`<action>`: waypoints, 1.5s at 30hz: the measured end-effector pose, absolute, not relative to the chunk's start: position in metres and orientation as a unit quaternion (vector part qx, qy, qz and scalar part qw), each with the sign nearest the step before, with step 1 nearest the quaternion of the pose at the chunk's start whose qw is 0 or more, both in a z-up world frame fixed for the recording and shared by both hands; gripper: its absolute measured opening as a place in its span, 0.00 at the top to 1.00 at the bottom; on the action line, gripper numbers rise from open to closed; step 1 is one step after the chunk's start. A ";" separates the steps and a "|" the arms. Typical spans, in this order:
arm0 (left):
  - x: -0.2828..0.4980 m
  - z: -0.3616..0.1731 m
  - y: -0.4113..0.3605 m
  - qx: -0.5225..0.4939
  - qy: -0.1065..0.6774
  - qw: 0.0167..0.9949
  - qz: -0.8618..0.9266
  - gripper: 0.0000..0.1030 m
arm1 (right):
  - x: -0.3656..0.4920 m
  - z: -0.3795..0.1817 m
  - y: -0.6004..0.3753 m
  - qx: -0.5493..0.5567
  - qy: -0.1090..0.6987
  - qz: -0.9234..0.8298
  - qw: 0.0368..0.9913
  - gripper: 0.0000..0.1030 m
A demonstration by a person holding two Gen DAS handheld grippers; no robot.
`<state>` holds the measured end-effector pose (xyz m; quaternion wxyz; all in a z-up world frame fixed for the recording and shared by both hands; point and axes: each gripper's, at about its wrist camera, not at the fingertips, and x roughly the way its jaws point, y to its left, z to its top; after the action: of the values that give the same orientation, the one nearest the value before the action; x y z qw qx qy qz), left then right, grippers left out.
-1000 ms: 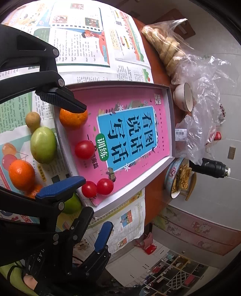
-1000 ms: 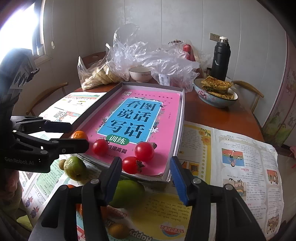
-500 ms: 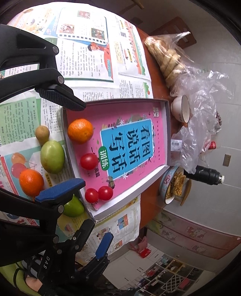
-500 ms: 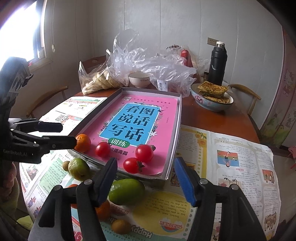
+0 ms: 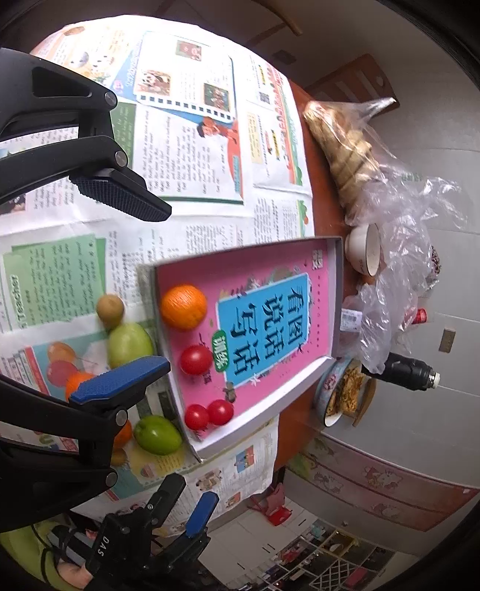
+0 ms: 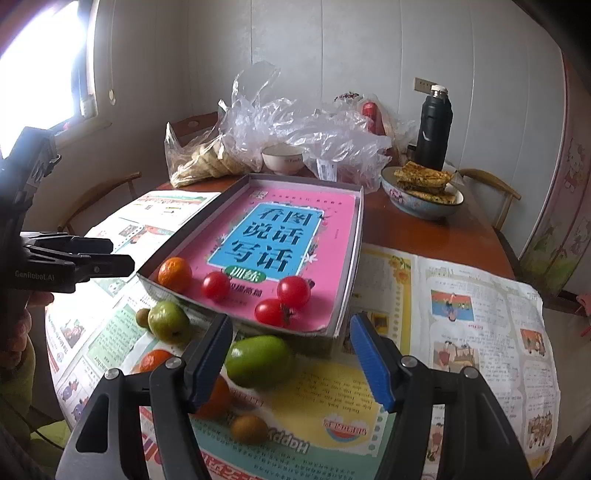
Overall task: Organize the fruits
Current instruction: 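Withdraw both open grippers from the box toward the fruit row, then grasp a small brown kiwi with the right gripper while the left grasps another kiwi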
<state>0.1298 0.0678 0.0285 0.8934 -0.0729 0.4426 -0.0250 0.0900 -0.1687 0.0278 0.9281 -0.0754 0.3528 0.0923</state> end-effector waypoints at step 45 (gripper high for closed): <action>0.104 -0.014 0.042 -0.029 0.481 0.874 -0.058 0.37 | 0.051 -0.024 -0.163 -0.091 0.422 0.123 0.894 0.45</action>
<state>0.1043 0.0421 -0.0143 0.8742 -0.0290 0.4812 -0.0580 0.0507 -0.1634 -0.0239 0.8936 -0.0906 0.4221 0.1227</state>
